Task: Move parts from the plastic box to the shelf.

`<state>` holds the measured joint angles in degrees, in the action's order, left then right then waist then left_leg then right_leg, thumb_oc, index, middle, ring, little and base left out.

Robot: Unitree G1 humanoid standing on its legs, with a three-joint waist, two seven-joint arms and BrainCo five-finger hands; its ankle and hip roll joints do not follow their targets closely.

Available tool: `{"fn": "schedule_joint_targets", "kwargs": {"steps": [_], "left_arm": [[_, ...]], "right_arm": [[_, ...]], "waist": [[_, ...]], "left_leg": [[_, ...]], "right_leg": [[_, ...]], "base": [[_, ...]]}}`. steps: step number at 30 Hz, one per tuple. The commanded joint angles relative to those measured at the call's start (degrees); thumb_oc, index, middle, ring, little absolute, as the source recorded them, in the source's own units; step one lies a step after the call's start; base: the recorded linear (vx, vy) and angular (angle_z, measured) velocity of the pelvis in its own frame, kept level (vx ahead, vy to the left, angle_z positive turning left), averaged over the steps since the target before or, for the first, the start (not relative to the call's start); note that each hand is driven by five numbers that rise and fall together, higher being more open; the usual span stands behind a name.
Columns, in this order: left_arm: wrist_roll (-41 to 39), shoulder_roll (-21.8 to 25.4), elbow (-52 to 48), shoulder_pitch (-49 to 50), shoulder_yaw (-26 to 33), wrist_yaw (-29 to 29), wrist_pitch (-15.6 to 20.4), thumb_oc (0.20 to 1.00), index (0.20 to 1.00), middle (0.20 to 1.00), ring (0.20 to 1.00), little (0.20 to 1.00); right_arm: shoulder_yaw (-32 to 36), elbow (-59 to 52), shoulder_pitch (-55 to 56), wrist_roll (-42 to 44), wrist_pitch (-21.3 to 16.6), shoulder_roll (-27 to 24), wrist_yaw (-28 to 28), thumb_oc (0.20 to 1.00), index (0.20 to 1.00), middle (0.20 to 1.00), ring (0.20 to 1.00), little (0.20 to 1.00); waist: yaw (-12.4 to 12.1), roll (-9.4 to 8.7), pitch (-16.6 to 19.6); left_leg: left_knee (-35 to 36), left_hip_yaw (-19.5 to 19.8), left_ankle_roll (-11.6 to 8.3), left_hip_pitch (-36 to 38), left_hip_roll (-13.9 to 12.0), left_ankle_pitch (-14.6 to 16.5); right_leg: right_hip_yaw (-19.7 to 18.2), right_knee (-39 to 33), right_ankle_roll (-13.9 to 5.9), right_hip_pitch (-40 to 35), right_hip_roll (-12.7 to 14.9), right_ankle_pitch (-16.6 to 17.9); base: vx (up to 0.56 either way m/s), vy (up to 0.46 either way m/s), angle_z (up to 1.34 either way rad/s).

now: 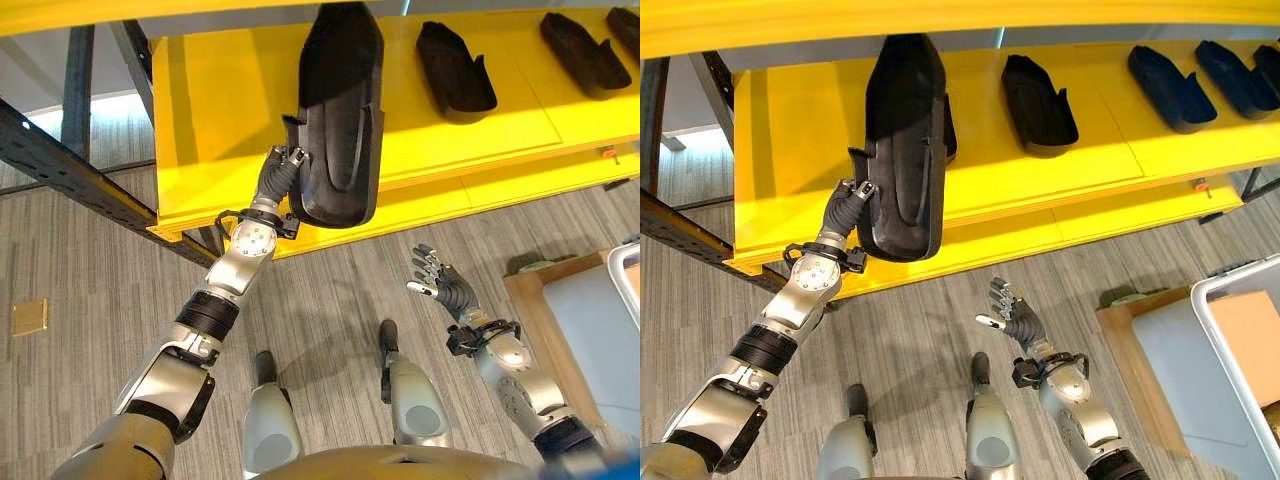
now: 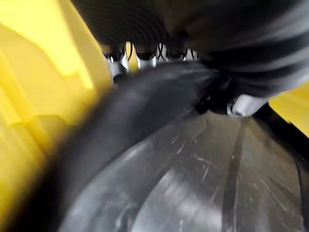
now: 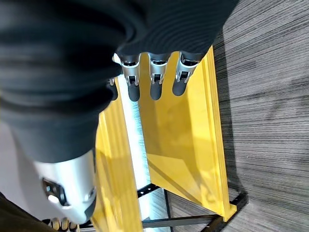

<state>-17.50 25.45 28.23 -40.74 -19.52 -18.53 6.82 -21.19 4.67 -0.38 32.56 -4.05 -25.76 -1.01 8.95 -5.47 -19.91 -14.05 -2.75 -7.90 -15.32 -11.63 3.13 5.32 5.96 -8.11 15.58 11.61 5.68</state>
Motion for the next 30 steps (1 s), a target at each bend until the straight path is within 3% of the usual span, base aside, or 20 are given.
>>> {"fn": "schedule_joint_targets", "kwargs": {"steps": [1, 13, 30], "left_arm": [[-2.6, 2.2, -2.1, -4.1, 3.2, -4.1, 4.7, 0.200, 0.200, 0.200, 0.200, 0.200], [-3.4, 11.4, 8.1, -14.9, 2.7, -7.0, 4.0, 0.200, 0.200, 0.200, 0.200, 0.200], [-3.4, 20.9, 27.7, -28.3, -3.6, -4.3, 0.0, 0.200, 0.200, 0.200, 0.200, 0.200]], "right_arm": [[0.0, -5.0, 1.0, 2.1, -2.9, -1.1, -0.3, 1.000, 1.000, 1.000, 1.000, 1.000], [-0.3, -5.3, 3.7, 2.7, -3.3, -2.7, -2.3, 1.000, 1.000, 1.000, 1.000, 1.000], [-0.2, -4.5, 5.9, 4.9, -2.8, -4.3, -4.4, 1.000, 1.000, 1.000, 1.000, 1.000]], "waist": [[-1.1, -0.70, 2.9], [-0.1, -1.32, 2.5], [0.1, -0.94, 1.6]], "left_leg": [[-1.0, 0.6, 0.62, -3.1, -1.9, -2.5], [-3.1, 1.4, -0.05, -6.0, -2.7, -1.8], [-6.9, 3.1, 0.20, -11.4, -2.5, -0.8]], "right_leg": [[-0.5, 5.2, -1.34, -3.0, 2.0, -5.9], [-1.0, 5.7, -1.47, -0.8, 0.7, -5.7], [-0.4, 7.0, -1.65, 2.0, 0.7, -5.4]], "base": [[-0.04, -0.020, -0.05], [-0.01, -0.006, 0.00], [-0.01, 0.000, 0.01]]}}
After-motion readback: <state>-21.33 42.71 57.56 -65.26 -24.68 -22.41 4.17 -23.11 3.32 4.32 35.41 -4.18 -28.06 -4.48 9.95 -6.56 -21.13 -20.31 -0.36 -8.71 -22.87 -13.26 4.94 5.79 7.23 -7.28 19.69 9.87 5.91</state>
